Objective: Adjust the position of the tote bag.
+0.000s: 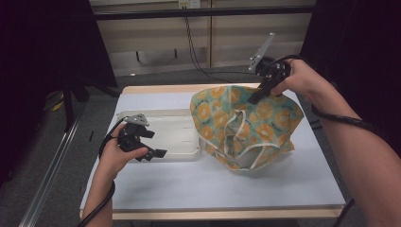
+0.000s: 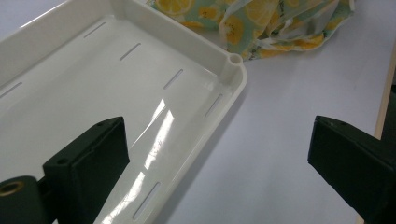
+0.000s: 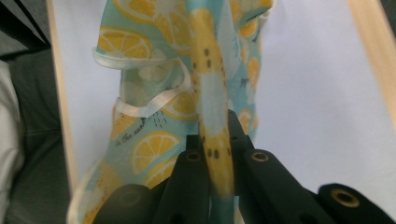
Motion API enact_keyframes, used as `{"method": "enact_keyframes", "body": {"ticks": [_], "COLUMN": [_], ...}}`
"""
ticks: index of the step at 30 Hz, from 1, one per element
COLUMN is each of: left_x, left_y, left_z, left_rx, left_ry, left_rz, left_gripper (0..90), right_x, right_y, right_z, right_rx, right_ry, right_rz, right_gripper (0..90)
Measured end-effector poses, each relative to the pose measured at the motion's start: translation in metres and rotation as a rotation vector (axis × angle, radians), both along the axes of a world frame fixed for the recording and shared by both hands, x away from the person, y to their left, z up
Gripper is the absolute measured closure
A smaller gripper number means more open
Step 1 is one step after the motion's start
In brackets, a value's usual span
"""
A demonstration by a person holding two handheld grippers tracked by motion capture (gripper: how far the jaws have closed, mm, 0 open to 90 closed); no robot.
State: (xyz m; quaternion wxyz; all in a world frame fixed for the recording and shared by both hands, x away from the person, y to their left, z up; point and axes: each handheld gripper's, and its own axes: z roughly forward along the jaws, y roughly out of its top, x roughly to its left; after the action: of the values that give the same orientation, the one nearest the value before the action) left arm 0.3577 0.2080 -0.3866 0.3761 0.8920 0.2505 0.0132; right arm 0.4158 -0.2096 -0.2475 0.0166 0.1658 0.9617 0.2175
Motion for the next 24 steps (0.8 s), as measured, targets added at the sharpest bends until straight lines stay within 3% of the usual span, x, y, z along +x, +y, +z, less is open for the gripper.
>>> {"method": "enact_keyframes", "body": {"ticks": [3, 4, 6, 9, 10, 12, 13, 14, 15, 16, 17, 18, 19, 24], "left_x": [0.000, 0.000, 0.000, 0.000, 0.000, 0.000, 0.000, 0.000, 0.000, 0.000, 0.001, 0.001, 0.001, 0.004], "left_y": [0.001, 0.001, 0.000, 0.000, 0.000, -0.001, -0.001, -0.002, -0.002, -0.002, -0.002, -0.002, -0.003, -0.010], "left_z": [-0.001, -0.001, -0.001, -0.001, -0.001, -0.001, -0.002, -0.002, -0.002, -0.002, -0.002, -0.002, -0.002, -0.001], "left_rx": [-0.004, -0.008, -0.007, -0.002, -0.006, -0.004, -0.003, -0.009, -0.006, -0.006, -0.009, -0.009, -0.009, -0.007], "left_ry": [0.005, 0.009, 0.010, 0.009, 0.010, 0.008, 0.007, 0.010, 0.009, 0.009, 0.017, 0.017, 0.018, 0.021], "left_rz": [0.001, 0.006, 0.010, -0.002, 0.001, 0.002, 0.004, 0.003, -0.003, -0.003, 0.000, 0.000, -0.005, -0.013], "left_gripper": [4.8, 4.9, 4.8, 4.8, 4.8, 4.8, 4.8, 4.8, 4.8, 4.8, 4.8, 4.9, 4.9, 4.8], "right_x": [0.003, 0.003, 0.004, 0.007, 0.008, 0.008, 0.007, 0.007, 0.006, 0.006, 0.005, 0.005, 0.004, -0.006], "right_y": [0.001, 0.002, 0.003, 0.005, 0.006, 0.007, 0.007, 0.007, 0.006, 0.006, 0.004, 0.004, 0.003, -0.008], "right_z": [-0.005, -0.007, -0.011, -0.014, -0.016, -0.016, -0.019, -0.020, -0.022, -0.022, -0.021, -0.021, -0.021, -0.013], "right_rx": [-0.002, -0.003, -0.006, 0.034, 0.028, 0.005, -0.031, -0.044, -0.047, -0.043, -0.041, -0.041, -0.047, -0.042], "right_ry": [-0.024, -0.011, 0.002, 0.012, 0.021, 0.023, 0.053, 0.055, 0.047, 0.053, 0.071, 0.071, 0.051, 0.051], "right_rz": [0.085, 0.103, 0.097, 0.068, 0.030, 0.023, -0.030, -0.031, -0.057, -0.088, -0.123, -0.123, -0.124, -0.212], "right_gripper": [90.0, 90.0, 90.0, 87.4, 75.5, 73.7, 63.7, 59.5, 49.9, 46.9, 46.9, 46.9, 45.3, 36.4]}}
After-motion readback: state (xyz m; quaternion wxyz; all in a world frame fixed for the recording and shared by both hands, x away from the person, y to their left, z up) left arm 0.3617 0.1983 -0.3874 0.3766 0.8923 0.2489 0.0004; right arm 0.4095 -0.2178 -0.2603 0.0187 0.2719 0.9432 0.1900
